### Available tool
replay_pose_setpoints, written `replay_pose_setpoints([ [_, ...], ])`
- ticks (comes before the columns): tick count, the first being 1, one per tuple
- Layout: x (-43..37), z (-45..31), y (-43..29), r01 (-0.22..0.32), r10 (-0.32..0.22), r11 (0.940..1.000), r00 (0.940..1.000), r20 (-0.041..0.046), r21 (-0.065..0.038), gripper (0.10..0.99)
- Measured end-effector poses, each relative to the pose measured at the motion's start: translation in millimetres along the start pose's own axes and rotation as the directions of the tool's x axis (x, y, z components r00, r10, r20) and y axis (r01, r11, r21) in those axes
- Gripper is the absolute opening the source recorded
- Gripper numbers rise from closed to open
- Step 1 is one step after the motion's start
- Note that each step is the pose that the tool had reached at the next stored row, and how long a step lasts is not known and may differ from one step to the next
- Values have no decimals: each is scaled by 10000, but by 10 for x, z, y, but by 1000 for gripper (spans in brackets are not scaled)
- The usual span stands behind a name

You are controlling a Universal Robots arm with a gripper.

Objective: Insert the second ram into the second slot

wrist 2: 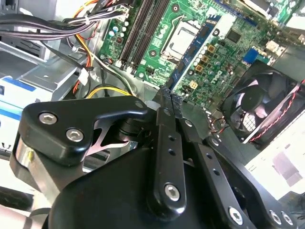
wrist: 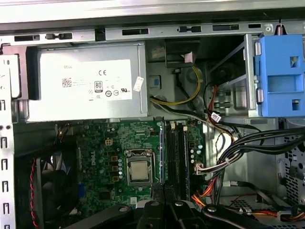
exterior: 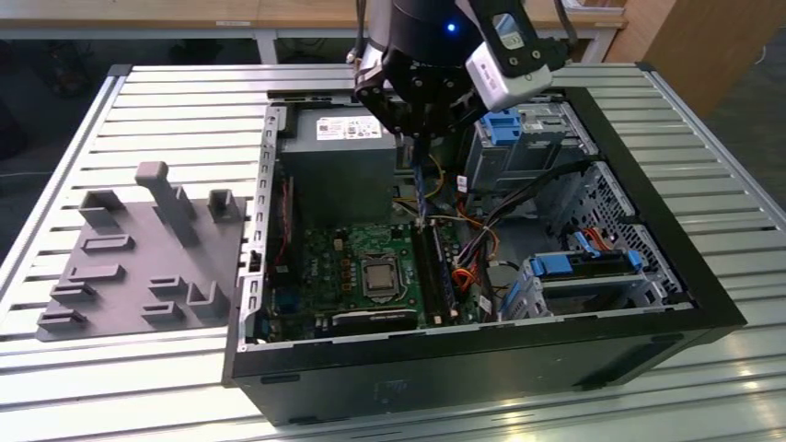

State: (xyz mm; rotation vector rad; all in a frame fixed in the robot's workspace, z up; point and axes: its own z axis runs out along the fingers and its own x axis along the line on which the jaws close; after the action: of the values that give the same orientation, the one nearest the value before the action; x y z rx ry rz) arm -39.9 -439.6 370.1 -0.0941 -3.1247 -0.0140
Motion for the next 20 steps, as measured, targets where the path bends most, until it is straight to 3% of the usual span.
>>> replay_pose_setpoints([
  [5, -1, 26, 0, 595, -595, 9982, 9982, -6, 17, 114],
  [9, -1, 52, -1, 602, -602, 9982, 9982, -6, 74, 114],
  [20, -2, 123, -1, 651, -651, 9978, 9979, -7, 113, 114],
])
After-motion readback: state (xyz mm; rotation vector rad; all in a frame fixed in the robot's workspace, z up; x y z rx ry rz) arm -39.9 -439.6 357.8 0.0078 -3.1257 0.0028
